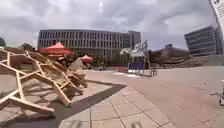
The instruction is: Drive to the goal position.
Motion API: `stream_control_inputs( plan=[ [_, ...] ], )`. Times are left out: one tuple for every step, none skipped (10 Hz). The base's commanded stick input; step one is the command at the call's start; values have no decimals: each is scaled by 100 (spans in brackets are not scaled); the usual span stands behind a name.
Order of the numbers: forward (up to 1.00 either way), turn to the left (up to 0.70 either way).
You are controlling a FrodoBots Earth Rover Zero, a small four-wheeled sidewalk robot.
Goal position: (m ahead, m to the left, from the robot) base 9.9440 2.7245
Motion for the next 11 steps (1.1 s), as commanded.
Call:
stream_control_inputs(
  plan=[
    [85,-1],
    [85,-1],
    [85,-1],
    [85,-1],
    [85,-1],
    [85,-1],
    [85,-1],
    [85,-1],
    [85,-1],
    [85,-1],
    [85,-1]
  ],
)
